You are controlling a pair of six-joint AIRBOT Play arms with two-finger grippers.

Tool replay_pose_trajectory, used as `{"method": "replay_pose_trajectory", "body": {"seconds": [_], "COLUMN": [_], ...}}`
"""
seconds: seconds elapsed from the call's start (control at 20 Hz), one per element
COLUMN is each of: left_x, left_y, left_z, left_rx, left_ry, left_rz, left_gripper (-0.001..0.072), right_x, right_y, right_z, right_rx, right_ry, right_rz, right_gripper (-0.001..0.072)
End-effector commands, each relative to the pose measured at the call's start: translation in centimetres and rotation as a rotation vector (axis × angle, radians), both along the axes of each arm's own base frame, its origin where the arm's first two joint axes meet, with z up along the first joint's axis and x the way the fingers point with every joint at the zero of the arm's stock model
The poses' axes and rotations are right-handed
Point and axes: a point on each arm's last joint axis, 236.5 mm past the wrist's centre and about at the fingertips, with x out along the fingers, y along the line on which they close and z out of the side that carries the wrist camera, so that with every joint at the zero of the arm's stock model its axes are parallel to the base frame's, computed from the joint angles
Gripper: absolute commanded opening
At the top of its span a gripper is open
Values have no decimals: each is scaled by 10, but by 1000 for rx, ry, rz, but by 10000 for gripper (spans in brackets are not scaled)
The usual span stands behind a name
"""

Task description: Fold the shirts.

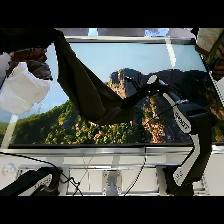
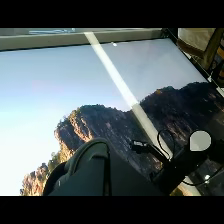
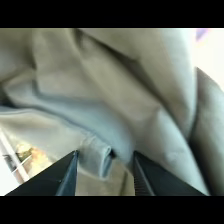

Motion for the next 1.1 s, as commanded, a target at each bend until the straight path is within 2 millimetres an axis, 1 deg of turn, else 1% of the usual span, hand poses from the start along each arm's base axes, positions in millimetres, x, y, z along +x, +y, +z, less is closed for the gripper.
{"method": "replay_pose_trajectory", "body": {"seconds": [0.0,0.1,0.15,0.2,0.25,0.35,0.4,0.45,0.5,0.6,0.65,0.7,0.8,0.85,0.9,0.95,1.0,1.05], "left_x": [0,0,0,0,0,0,0,0,1,6,10,14,17,17,14,8,-3,-18], "left_y": [0,0,0,0,0,0,0,0,2,8,13,17,18,19,20,22,22,23], "left_z": [0,0,0,0,0,0,0,0,0,1,3,6,16,23,34,49,67,85], "left_rx": [-3,-3,-3,-3,-3,-3,-3,-2,1,20,34,41,21,14,8,-3,-11,-10], "left_ry": [3,3,3,3,3,3,2,2,-2,-21,-40,-60,-96,-116,-147,-184,-227,-271], "left_rz": [2,2,2,2,2,2,2,3,8,34,58,76,89,93,98,102,96,90], "left_gripper": [14,13,13,14,14,14,13,14,14,14,13,13,13,13,13,13,12,12], "right_x": [-8,-11,-12,-12,-12,-11,-7,1,9,30,44,54,63,64,62,56,43,21], "right_y": [4,4,4,4,4,7,8,9,9,3,-8,-20,-44,-58,-73,-92,-108,-124], "right_z": [6,7,7,7,7,9,11,13,18,43,62,85,150,190,230,274,314,356], "right_rx": [35,38,39,39,42,59,69,66,62,49,17,-10,-12,-4,-1,-3,-3,-4], "right_ry": [17,27,30,29,23,4,-12,-42,-82,-201,-290,-376,-527,-615,-703,-806,-888,-971], "right_rz": [32,42,46,47,52,65,57,37,16,-26,-50,-72,-124,-164,-204,-253,-301,-348], "right_gripper": [396,311,237,97,22,22,21,21,20,19,18,18,17,17,17,17,17,17]}}
